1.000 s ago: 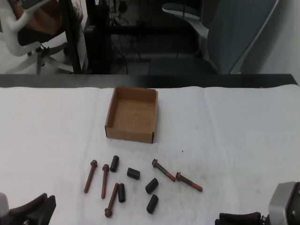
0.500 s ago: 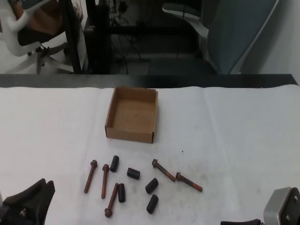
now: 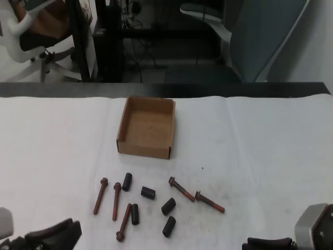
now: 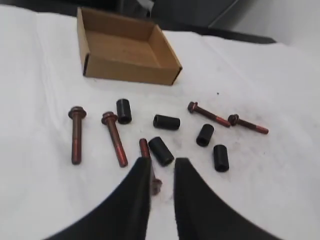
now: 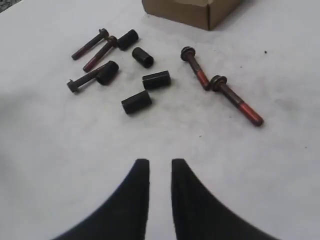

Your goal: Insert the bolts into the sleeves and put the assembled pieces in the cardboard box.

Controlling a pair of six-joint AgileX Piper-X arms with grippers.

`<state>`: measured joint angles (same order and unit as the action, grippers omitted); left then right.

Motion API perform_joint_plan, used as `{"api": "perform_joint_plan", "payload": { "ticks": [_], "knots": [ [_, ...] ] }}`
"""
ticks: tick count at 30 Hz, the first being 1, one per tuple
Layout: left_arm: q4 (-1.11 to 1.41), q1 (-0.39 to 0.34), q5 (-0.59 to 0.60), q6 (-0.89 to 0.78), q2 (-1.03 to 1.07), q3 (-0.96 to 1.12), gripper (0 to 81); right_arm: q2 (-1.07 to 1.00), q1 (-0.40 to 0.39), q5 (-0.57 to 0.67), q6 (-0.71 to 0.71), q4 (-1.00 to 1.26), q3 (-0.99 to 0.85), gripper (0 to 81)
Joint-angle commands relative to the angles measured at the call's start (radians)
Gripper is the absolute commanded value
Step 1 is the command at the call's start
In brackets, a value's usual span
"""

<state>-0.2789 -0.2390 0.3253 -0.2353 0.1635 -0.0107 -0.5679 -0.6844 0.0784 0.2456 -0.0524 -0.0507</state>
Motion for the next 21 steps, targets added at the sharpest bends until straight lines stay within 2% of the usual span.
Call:
{"api": "perform_joint_plan", "payload": {
  "ticks": [1,3,9,12,15,17,21],
  "knots": [
    [0.021,-0.030,0.015,-0.003,0.078,0.011,17.1,-0.022,0.006,-0.033,0.030,-0.019,-0.032,16.2],
    [0.060,-0.067,0.007,-0.003,0.162,0.027,17.1,-0.066,0.011,-0.037,0.016,-0.071,-0.063,16.2],
    [0.112,-0.232,-0.097,0.038,0.509,0.186,17.1,-0.270,0.032,-0.035,-0.151,-0.108,-0.204,16.2],
    [0.113,-0.323,-0.111,0.123,0.742,0.308,17.1,-0.384,0.075,-0.008,-0.165,-0.120,-0.302,16.2],
    [0.105,-0.369,-0.101,0.126,0.966,0.440,18.1,-0.508,0.158,0.108,-0.233,-0.160,-0.420,16.2],
    [0.087,-0.369,-0.065,0.123,1.104,0.531,23.7,-0.592,0.213,0.138,-0.330,-0.259,-0.521,16.2],
    [-0.003,-0.369,-0.062,0.129,1.310,0.739,46.1,-0.771,0.303,0.155,-0.545,-0.465,-0.730,16.2]
  ]
}}
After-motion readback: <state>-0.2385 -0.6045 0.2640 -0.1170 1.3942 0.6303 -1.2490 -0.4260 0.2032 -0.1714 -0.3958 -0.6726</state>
